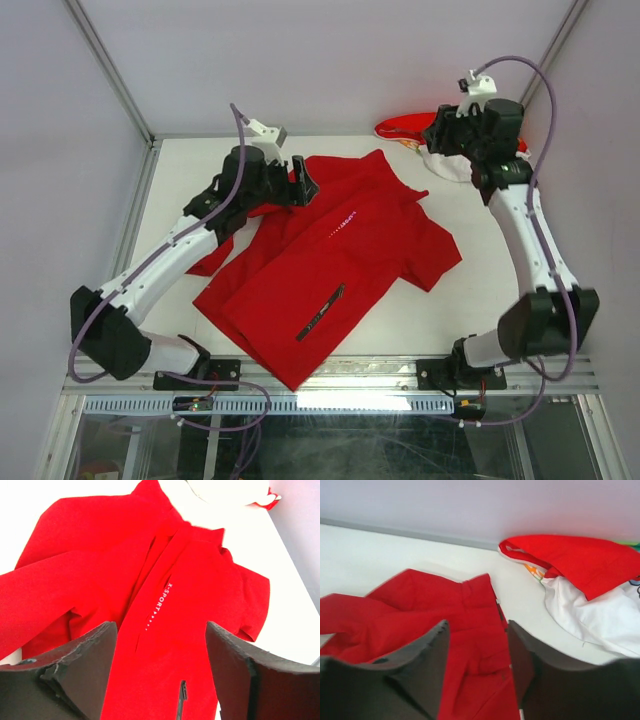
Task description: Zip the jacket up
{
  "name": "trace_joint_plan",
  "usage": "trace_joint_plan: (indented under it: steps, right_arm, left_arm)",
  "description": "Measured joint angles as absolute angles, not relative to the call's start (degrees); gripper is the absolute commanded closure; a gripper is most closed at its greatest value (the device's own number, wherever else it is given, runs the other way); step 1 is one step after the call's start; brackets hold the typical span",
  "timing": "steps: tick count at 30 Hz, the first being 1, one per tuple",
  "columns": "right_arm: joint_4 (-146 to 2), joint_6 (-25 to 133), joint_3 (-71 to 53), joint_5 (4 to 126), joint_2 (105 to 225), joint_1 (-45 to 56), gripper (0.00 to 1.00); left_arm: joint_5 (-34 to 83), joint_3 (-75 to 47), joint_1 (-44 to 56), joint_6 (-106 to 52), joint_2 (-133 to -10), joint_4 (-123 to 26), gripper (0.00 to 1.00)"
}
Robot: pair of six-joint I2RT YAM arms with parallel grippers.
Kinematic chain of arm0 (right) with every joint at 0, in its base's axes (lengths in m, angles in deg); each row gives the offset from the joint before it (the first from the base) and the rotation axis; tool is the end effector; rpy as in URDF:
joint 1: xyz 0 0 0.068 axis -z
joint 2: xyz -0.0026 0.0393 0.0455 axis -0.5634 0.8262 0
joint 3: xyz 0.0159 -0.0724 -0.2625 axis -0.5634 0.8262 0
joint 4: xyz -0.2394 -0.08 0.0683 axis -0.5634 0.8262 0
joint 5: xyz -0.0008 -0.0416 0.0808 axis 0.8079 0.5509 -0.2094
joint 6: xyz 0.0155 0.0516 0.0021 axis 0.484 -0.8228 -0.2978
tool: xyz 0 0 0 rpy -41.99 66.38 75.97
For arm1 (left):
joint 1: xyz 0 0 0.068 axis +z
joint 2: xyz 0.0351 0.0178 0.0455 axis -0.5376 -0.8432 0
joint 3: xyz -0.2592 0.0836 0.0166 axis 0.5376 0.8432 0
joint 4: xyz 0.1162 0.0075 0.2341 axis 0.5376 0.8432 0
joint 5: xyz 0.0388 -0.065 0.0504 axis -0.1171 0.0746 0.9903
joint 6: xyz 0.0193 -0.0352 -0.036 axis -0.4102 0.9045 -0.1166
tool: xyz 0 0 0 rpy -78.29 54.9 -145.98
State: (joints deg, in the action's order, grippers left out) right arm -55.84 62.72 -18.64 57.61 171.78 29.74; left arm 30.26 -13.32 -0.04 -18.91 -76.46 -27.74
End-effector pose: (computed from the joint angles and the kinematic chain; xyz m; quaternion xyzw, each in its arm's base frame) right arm 0.3577 0.0375 0.3901 -0.1177 0.8042 0.1183 0.5705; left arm 0.2713 -0.1753 0.3451 0.1052 0.8479 -0.2470 0.4572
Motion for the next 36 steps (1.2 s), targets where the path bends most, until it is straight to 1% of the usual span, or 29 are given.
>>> trace_joint_plan:
  steps: [1,2,3,4,5,6,11,17,21,25,30,36]
  right_arm:
    - [-56.32,61.84,-16.33,57.79,167.6,29.69,0.17]
    - [-56.85,61.16,-14.47,57.79,164.32,29.54,0.06]
    - [-57.15,60.2,-12.35,57.87,160.67,29.43,0.01]
    - [-57.39,59.61,-10.07,57.87,156.91,29.3,0.01]
    - [-57.42,59.13,-7.69,57.9,152.87,29.17,0.01]
    - [-57.48,58.85,-5.46,58.01,149.15,29.1,0.01]
    - [-56.41,56.88,5.4,59.62,130.77,29.06,0.01]
    - [-53.29,53.69,16.13,65.13,110.27,29.06,0.01]
    - [-51.76,52.55,20.98,68.21,103.01,29.06,0.01]
    - [-50.09,51.98,25.75,70.68,96.7,29.06,0.01]
    - [-48.37,51.79,27.08,72.63,95.19,29.06,0.01]
    - [-48.26,51.79,27.08,72.96,95.23,29.06,0.01]
  left_arm:
    - [30.37,-13.08,-0.02,-18.93,-75.15,-27.48,0.22]
    - [30.48,-12.25,0.01,-18.89,-73.29,-27.54,0.19]
    - [30.72,-11.22,0.01,-18.85,-71.19,-27.37,0.16]
    - [30.87,-9.85,0.01,-18.76,-68.68,-27.15,0.1]
    - [31.09,-8.1,0.01,-18.69,-65.42,-26.71,0.02]
    - [31.22,-6.68,0.01,-18.69,-62.47,-26.19,0.01]
    - [33.45,0.06,0.36,-18.39,-43.74,-24.13,0.01]
    - [39.18,4.38,0.38,-19.33,-25.53,-22.8,0.01]
    - [44.25,8.84,0.38,-20.64,-16.35,-22.34,0.01]
    - [48.08,13.13,0.38,-21.43,-11.94,-21.97,0.01]
    - [51.0,16.6,0.38,-21.62,-11.43,-21.77,0.01]
    - [51.92,16.71,0.38,-21.64,-12.16,-21.33,0.01]
